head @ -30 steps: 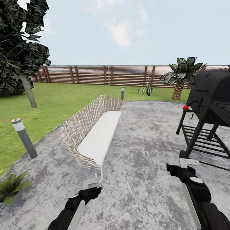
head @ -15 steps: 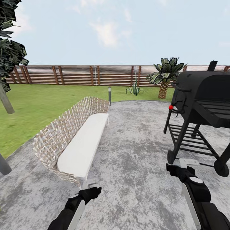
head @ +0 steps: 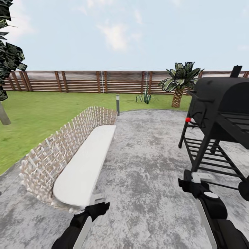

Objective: Pick up the pesticide atomizer in the garden and spray insectifuge to fully cover both potted plants in the garden.

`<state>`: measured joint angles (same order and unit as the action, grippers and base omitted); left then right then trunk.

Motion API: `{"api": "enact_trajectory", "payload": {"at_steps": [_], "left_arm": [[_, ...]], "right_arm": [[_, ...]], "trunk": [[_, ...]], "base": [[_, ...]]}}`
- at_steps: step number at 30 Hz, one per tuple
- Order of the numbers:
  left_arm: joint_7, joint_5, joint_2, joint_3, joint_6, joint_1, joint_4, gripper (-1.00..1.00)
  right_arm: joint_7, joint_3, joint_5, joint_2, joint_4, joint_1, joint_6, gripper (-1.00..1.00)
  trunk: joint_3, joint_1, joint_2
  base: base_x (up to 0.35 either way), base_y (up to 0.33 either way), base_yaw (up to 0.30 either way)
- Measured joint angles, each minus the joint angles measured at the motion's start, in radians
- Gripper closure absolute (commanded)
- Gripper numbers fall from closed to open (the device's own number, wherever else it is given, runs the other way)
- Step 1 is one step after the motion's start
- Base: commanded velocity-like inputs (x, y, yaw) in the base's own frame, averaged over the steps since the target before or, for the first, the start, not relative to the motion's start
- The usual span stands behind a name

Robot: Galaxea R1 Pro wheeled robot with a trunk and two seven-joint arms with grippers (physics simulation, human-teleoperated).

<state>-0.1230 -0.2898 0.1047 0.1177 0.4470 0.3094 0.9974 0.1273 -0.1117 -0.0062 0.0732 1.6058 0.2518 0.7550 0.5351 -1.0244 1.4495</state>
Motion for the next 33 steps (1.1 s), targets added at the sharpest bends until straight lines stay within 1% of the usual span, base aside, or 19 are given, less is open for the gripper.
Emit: {"api": "enact_trajectory", "payload": {"at_steps": [5, 10, 14, 16, 18, 22, 29, 33], "left_arm": [[0.000, 0.001, 0.000, 0.000, 0.000, 0.000, 0.000, -1.00], [0.000, 0.001, 0.000, 0.000, 0.000, 0.000, 0.000, -1.00], [0.000, 0.000, -0.001, -0.001, 0.000, 0.000, 0.000, -1.00], [0.000, 0.000, -0.001, -0.002, 0.000, 0.000, -0.002, -1.00], [0.000, 0.000, -0.001, -0.002, 0.000, 0.000, -0.007, -1.00], [0.000, 0.000, -0.002, -0.003, 0.000, 0.000, -0.012, -1.00], [0.000, 0.000, -0.003, -0.006, 0.000, 0.000, -0.014, -1.00], [0.000, 0.000, -0.004, -0.008, 0.000, 0.000, -0.014, -1.00]], "right_arm": [[-0.003, 0.012, 0.001, 0.001, -0.011, 0.001, 0.032, -1.00], [-0.007, 0.018, 0.002, 0.002, -0.047, 0.003, 0.056, -1.00], [-0.047, 0.019, 0.004, 0.002, -0.053, 0.004, 0.057, -1.00], [-0.059, 0.028, 0.005, 0.001, -0.052, 0.004, 0.059, -1.00], [-0.066, 0.045, 0.005, 0.001, -0.052, 0.004, 0.060, -1.00], [-0.071, 0.067, 0.006, 0.000, -0.051, 0.004, 0.064, -1.00], [-0.072, 0.074, 0.007, 0.000, -0.051, 0.004, 0.065, -1.00], [-0.072, 0.075, 0.007, 0.000, -0.051, 0.003, 0.064, -1.00]], "trunk": [[0.000, 0.000, 0.000], [0.000, 0.000, 0.000], [0.000, 0.000, 0.000], [0.000, 0.000, 0.000], [0.000, 0.000, 0.000], [0.000, 0.000, 0.000], [0.000, 0.000, 0.000], [0.000, 0.000, 0.000]], "base": [[0.338, -0.106, 0.000], [0.338, -0.114, 0.000], [0.338, -0.124, 0.000], [0.338, -0.122, -0.027], [0.338, -0.106, -0.137], [0.338, -0.050, -0.218], [0.338, -0.011, -0.259], [0.338, 0.002, -0.116]]}}
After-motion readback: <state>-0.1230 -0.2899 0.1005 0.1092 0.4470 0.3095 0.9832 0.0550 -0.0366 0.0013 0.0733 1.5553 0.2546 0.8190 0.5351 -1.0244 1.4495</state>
